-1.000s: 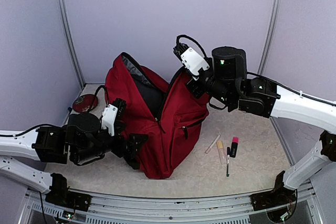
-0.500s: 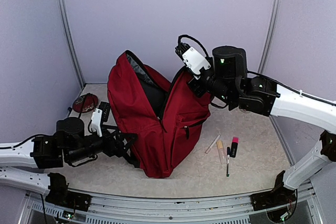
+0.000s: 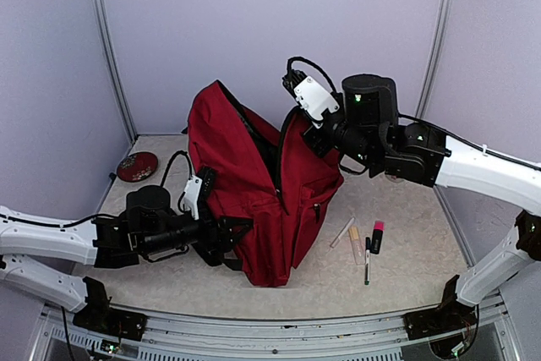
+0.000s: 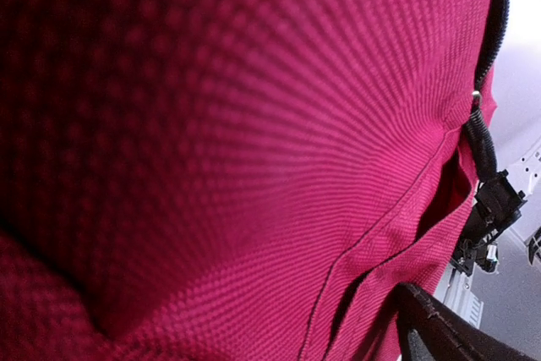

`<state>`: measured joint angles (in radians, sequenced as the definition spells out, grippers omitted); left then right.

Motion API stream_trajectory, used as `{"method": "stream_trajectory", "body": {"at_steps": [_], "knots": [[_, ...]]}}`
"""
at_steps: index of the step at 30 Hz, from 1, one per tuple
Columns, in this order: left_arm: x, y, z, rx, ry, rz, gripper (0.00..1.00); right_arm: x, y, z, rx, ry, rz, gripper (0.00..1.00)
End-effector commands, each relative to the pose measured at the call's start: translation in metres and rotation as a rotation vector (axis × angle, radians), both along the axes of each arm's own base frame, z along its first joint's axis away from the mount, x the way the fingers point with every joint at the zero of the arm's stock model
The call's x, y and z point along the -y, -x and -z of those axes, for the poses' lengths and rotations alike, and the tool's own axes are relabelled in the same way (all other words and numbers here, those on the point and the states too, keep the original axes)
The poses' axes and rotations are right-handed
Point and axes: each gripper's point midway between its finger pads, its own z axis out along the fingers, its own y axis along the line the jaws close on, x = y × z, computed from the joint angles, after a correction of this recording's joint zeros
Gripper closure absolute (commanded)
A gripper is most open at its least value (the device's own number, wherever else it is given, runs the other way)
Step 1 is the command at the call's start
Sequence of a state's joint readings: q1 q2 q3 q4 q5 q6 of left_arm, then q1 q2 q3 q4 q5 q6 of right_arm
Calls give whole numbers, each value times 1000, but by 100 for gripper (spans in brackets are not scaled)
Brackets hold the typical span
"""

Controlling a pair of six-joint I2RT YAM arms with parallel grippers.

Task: Pack the student bag
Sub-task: Pass from the right arm to the left

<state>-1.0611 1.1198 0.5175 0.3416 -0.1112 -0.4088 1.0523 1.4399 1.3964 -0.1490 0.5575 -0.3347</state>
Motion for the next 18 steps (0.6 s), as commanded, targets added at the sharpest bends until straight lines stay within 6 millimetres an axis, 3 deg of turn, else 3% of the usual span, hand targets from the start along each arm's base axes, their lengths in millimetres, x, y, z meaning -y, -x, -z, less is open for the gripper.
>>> {"method": "stream_trajectory", "body": {"at_steps": [1,4,5,6,7,10,13,16,18], "knots": [[24,6,-54,106,161,100,12,1,-1,-13,-2,-54,-7,100],[28,9,-64,123,186,127,58,-4,3,-9,-21,-46,-46,100],[30,10,-66,123,187,136,82,-7,6,-6,-33,-39,-73,100],[30,10,-68,137,175,141,98,-9,8,-5,-45,-37,-94,100],[30,10,-71,143,175,142,100,-10,11,-3,-62,-34,-114,100],[27,13,-77,150,183,145,100,-3,12,0,-102,-32,-134,72],[17,7,-91,171,172,95,100,-1,26,-8,-114,-30,-211,51],[5,-3,-115,209,151,22,100,-7,55,-25,-126,-38,-378,36],[1,-5,-124,222,144,9,100,-16,87,-40,-124,-54,-564,31]]}}
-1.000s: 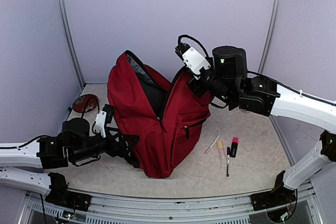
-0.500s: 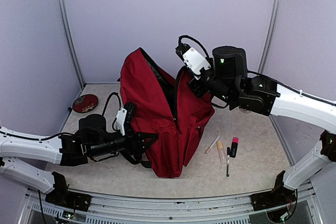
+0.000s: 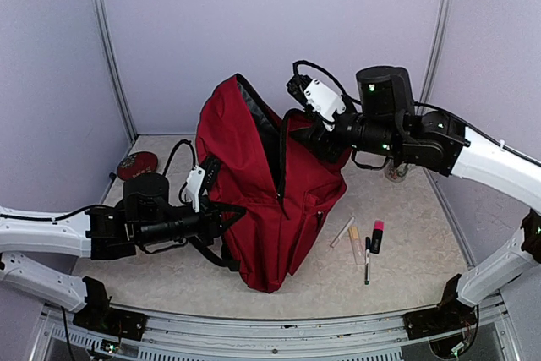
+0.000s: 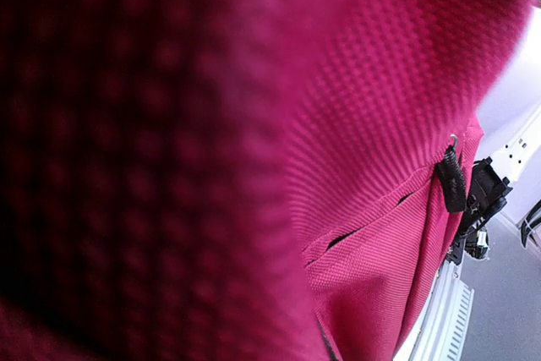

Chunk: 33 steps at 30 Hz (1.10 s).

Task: Pack the student bag
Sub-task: Pass from the right arm to the left, then grab the largest pocket of the student bag.

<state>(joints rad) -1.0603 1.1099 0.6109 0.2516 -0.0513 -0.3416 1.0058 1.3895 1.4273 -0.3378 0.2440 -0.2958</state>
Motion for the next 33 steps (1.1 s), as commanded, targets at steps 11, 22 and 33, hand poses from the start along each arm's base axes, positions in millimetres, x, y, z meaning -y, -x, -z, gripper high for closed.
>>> {"method": "stream_trajectory", "body": {"at_steps": [11,22,33], "knots": [[-12,-24,-99,161,99,-64,100,-31,168,-22,288,12,-845,35],[-7,-11,-114,270,4,42,100,-34,118,72,687,628,-706,44],[2,-7,-107,255,-27,99,100,-12,90,105,787,998,-668,50]]}}
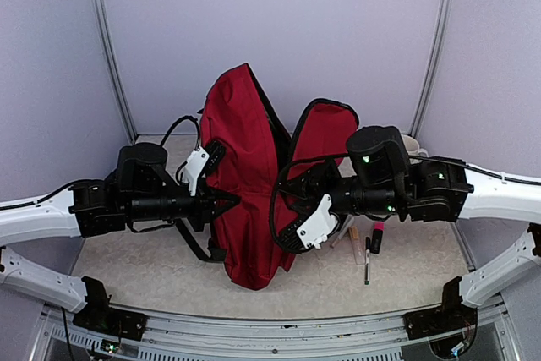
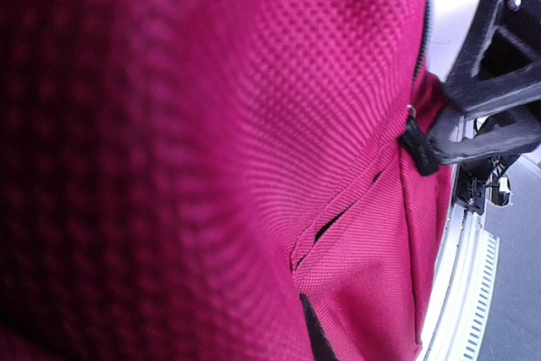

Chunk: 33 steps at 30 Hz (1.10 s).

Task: Pack the student bag
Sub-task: Grab the largest pocket of the student bag.

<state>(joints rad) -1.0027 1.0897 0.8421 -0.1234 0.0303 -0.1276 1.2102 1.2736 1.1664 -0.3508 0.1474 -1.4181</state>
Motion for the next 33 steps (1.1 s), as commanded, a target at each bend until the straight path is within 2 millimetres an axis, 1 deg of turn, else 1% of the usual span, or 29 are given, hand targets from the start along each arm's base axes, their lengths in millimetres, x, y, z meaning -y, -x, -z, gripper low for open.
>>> {"method": "stream_trajectory", "body": {"at_steps": [1,3,5,7,10,13,18,25,28,30,32,33], "knots": [[12,-2,-76,154,177,46,100,8,-15,32,166,208,35,51],[14,-1,-76,149,175,55,100,3,-19,38,233,228,47,54],[15,0,-75,145,174,63,100,-4,-19,33,281,204,38,56],[15,1,-74,144,174,69,100,-11,-19,24,340,173,20,57],[16,2,-74,144,173,74,100,-14,-22,24,425,196,9,57],[16,3,-75,146,175,83,100,-16,-25,20,444,205,19,58],[18,6,-73,142,171,102,100,-20,-29,4,476,179,30,66],[22,11,-70,145,150,130,100,-15,-35,8,483,238,40,70],[24,14,-69,149,141,140,100,-15,-38,3,491,237,52,77],[25,16,-68,149,136,148,100,-14,-39,4,492,248,55,86],[26,17,-67,148,131,151,100,-13,-40,6,488,259,60,98],[26,18,-67,149,130,153,100,-13,-40,6,487,258,64,100]]}}
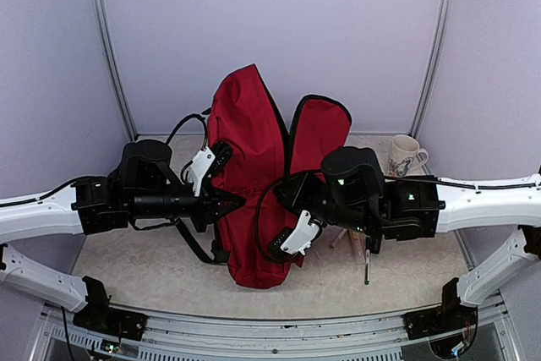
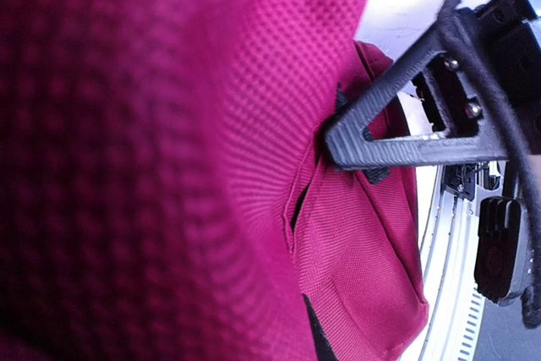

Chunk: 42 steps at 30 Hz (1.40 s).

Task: Pack the student bag
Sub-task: Grab the largest pocket of the student bag, then unzip the largest pocket of the student bag.

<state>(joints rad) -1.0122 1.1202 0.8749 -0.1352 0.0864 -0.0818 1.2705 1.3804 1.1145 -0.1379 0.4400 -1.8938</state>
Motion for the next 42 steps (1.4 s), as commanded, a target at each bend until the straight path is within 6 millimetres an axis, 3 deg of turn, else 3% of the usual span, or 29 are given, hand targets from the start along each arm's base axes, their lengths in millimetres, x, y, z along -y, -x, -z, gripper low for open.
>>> {"method": "stream_trajectory", "body": {"at_steps": [1,5,11,14,23,32,35,36,37,38,39,42], "knots": [[14,10,-65,130,151,76,100,3,-11,-10,12,-20,54,100],[12,8,-57,131,121,58,100,-6,-9,-33,-23,-188,54,100],[13,1,-32,121,33,14,100,-18,11,-100,-282,-554,-8,100],[19,6,-26,130,3,32,100,-20,17,-123,-379,-665,-40,100],[20,24,-19,155,-29,81,100,3,-1,-210,-580,-1007,-115,100],[16,25,-19,179,-39,80,100,12,-27,-242,-700,-1168,-98,100],[14,19,-22,196,-37,48,100,13,-26,-249,-758,-1202,-126,100],[11,13,-23,199,-39,19,92,10,-26,-248,-781,-1200,-125,100],[7,7,-25,203,-37,-16,73,8,-27,-247,-802,-1202,-117,100],[2,0,-28,205,-30,-55,46,6,-30,-244,-815,-1206,-101,100],[-2,-6,-33,208,-16,-90,31,5,-33,-241,-825,-1213,-86,100],[-20,-20,-52,221,41,-175,12,2,-39,-233,-849,-1241,-58,100]]}}
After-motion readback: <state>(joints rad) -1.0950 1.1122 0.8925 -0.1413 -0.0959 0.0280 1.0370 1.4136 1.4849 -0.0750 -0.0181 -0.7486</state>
